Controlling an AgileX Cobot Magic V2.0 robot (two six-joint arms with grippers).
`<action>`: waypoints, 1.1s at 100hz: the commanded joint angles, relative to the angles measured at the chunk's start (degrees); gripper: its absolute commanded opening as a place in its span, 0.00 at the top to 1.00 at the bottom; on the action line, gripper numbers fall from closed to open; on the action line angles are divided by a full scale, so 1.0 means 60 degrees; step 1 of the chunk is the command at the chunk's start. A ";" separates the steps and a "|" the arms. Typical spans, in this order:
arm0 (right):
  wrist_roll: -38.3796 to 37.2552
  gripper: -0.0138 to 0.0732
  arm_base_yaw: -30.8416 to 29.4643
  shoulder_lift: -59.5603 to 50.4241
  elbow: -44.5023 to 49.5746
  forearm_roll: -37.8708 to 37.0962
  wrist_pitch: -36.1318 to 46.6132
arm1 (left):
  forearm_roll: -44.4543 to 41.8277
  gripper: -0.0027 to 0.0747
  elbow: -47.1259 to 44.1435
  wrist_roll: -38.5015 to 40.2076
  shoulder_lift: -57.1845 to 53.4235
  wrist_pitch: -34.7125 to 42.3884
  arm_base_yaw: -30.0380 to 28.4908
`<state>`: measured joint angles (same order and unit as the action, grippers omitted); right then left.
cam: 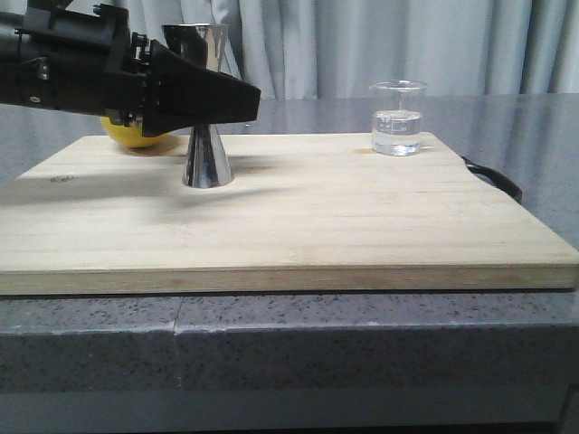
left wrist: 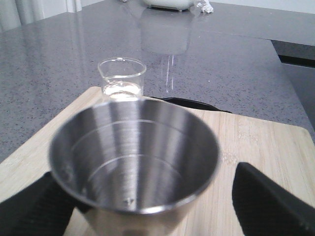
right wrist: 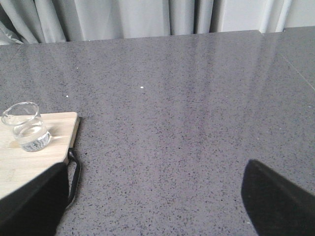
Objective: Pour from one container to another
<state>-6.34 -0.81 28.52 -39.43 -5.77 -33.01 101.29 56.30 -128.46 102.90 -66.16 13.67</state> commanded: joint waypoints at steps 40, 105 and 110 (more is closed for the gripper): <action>0.0092 0.10 -0.0067 0.0116 -0.0362 -0.0058 0.0676 | 0.0702 0.65 0.0262 -0.0010 -0.0345 -0.0788 0.0066; 0.3229 0.10 -0.0067 0.1475 -0.0822 0.3814 0.1412 | 0.0702 0.79 0.0262 -0.0010 -0.0345 -0.0795 0.0066; 0.3689 0.10 -0.0067 0.1720 -0.0966 0.4281 0.1399 | 0.0702 0.79 0.0262 -0.0010 -0.0345 -0.0795 0.0066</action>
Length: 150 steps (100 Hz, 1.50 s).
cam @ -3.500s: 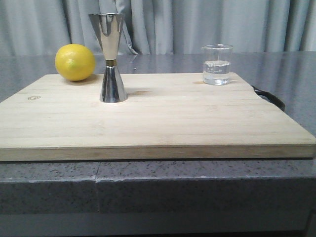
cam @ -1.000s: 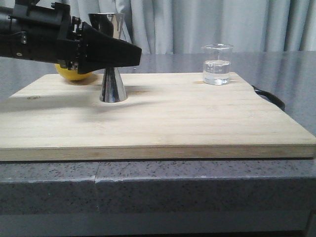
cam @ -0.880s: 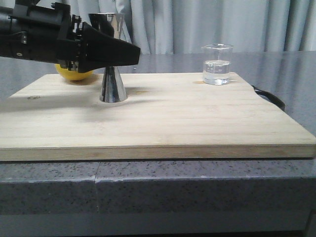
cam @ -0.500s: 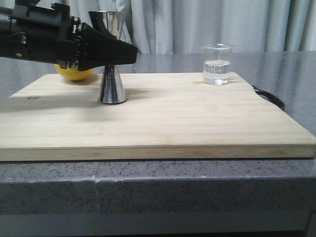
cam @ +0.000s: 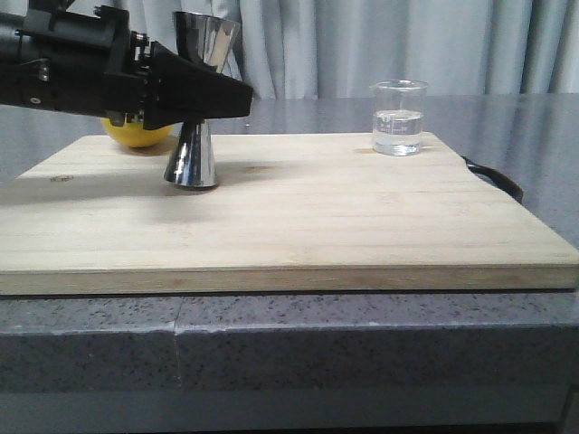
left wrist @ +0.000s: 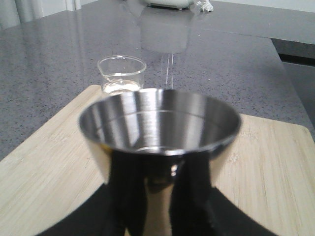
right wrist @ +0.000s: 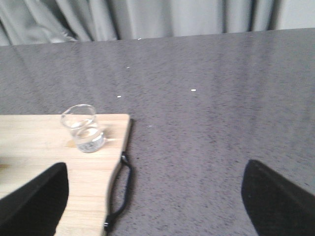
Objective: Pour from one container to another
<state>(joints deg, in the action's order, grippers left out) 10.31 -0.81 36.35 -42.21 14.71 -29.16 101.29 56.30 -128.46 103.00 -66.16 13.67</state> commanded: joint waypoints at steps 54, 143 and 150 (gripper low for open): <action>0.2519 0.10 0.2573 0.2671 -0.0898 0.2652 0.1748 | 0.0702 0.79 0.0262 0.0013 -0.0361 -0.1184 0.0066; -0.0616 0.10 0.3144 0.3542 0.0896 -0.0173 0.4860 | 0.0661 0.79 0.0262 0.0029 -0.0361 -0.1121 0.0066; -0.2595 0.10 0.3144 0.3542 0.1296 -0.1870 0.5956 | 0.0661 0.79 0.0262 0.0029 -0.0361 -0.1121 0.0066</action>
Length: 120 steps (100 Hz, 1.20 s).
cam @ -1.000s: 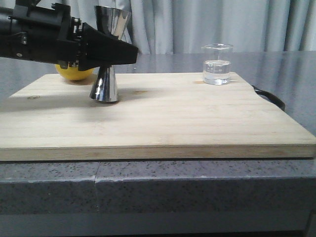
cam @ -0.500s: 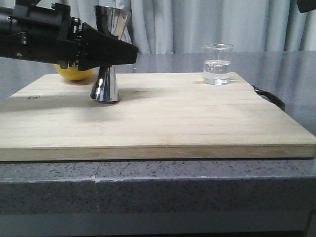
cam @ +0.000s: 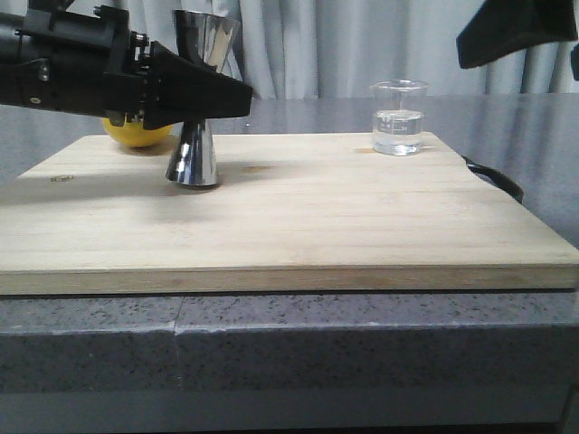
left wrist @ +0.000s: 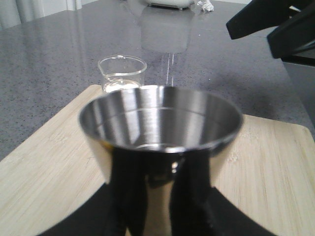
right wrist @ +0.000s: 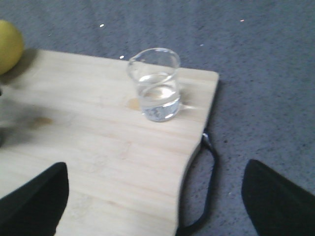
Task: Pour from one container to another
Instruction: 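Reach the right gripper to the glass beaker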
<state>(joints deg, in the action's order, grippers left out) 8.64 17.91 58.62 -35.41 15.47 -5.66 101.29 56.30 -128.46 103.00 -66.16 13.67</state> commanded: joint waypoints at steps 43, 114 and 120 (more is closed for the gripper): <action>-0.4093 0.10 -0.0458 0.1877 0.0837 -0.4799 0.6275 | 0.0661 0.79 0.0262 0.0029 -0.0361 -0.1121 0.0066; -0.3609 0.10 -0.0572 0.4639 -0.0546 -0.5341 0.7476 | 0.0661 0.79 0.0262 0.0029 -0.0361 -0.1121 0.0066; -0.3609 0.10 -0.0572 0.4865 -0.0739 -0.5361 0.7391 | 0.0661 0.79 0.0262 0.0029 -0.0361 -0.1121 0.0066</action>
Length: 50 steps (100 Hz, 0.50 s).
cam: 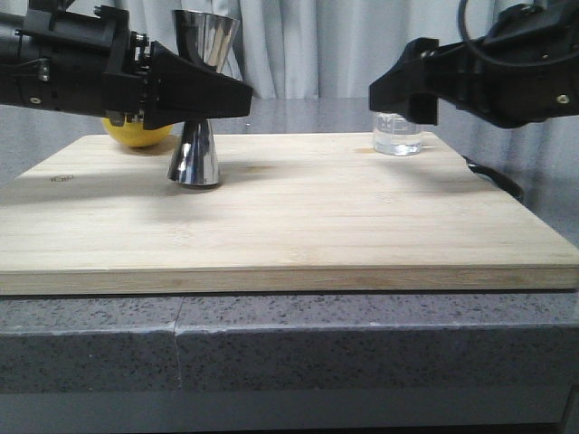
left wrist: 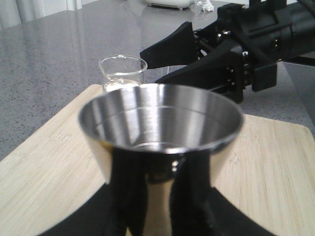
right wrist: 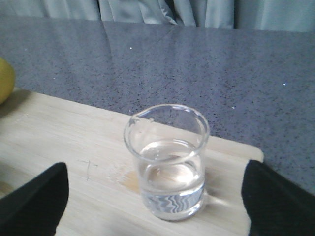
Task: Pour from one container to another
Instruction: 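Reach the right gripper to the glass beaker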
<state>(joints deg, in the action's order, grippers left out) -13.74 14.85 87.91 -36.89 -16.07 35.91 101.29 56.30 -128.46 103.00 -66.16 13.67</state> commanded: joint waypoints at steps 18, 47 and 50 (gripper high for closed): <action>0.0121 0.10 -0.0060 0.0634 -0.1022 -0.0258 0.0439 | 0.0661 0.79 0.0262 0.0029 -0.0361 -0.1121 0.0066; 0.0121 0.17 -0.0060 0.1158 -0.1507 -0.0315 0.0381 | 0.0661 0.79 0.0262 0.0029 -0.0361 -0.1121 0.0066; 0.0121 0.20 -0.0060 0.1158 -0.1507 -0.0315 0.0363 | 0.0661 0.79 0.0262 0.0029 -0.0361 -0.1121 0.0066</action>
<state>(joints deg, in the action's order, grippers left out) -13.52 14.85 96.76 -44.22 -17.74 34.47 101.29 56.30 -128.46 103.00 -66.16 13.67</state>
